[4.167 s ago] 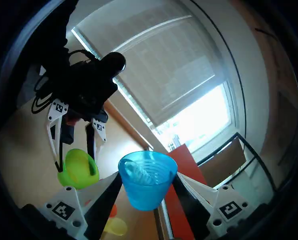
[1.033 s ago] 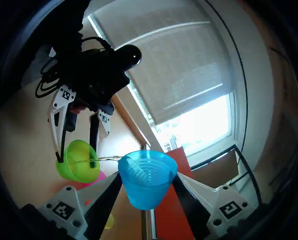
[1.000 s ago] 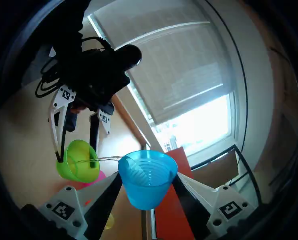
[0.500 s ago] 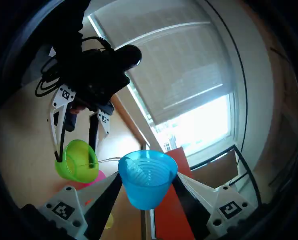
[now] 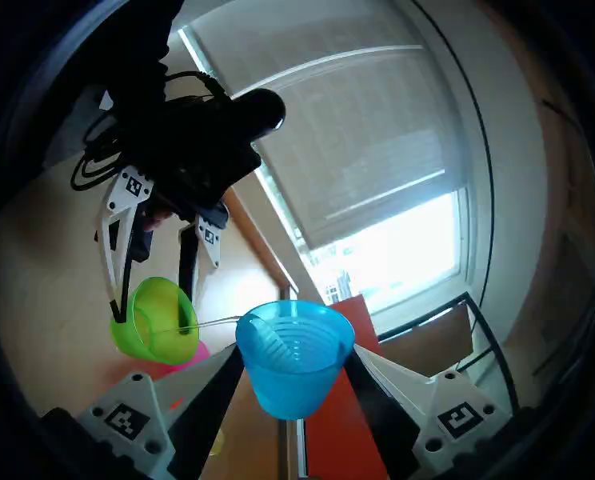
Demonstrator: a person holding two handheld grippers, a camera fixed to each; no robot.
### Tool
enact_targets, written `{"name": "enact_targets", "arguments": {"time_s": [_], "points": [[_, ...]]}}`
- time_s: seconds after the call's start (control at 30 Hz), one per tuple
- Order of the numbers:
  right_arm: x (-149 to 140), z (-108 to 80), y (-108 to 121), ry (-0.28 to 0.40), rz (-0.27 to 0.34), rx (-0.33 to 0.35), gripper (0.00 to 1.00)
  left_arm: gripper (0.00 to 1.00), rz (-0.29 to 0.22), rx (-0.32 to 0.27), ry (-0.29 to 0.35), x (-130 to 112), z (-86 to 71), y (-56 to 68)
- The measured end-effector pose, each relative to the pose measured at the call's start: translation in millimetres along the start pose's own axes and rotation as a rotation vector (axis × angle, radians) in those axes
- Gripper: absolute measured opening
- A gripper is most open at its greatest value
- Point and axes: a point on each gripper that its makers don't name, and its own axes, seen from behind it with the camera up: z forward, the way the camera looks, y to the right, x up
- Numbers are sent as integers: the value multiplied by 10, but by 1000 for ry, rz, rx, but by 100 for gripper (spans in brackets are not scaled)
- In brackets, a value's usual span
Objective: Pour water
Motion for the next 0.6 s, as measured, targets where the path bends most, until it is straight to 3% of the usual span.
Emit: {"name": "enact_targets", "arguments": {"time_s": [0.6], "points": [[-25,3,-4,-10,-27,10,89,85,3,3,5,8,2,8]]}}
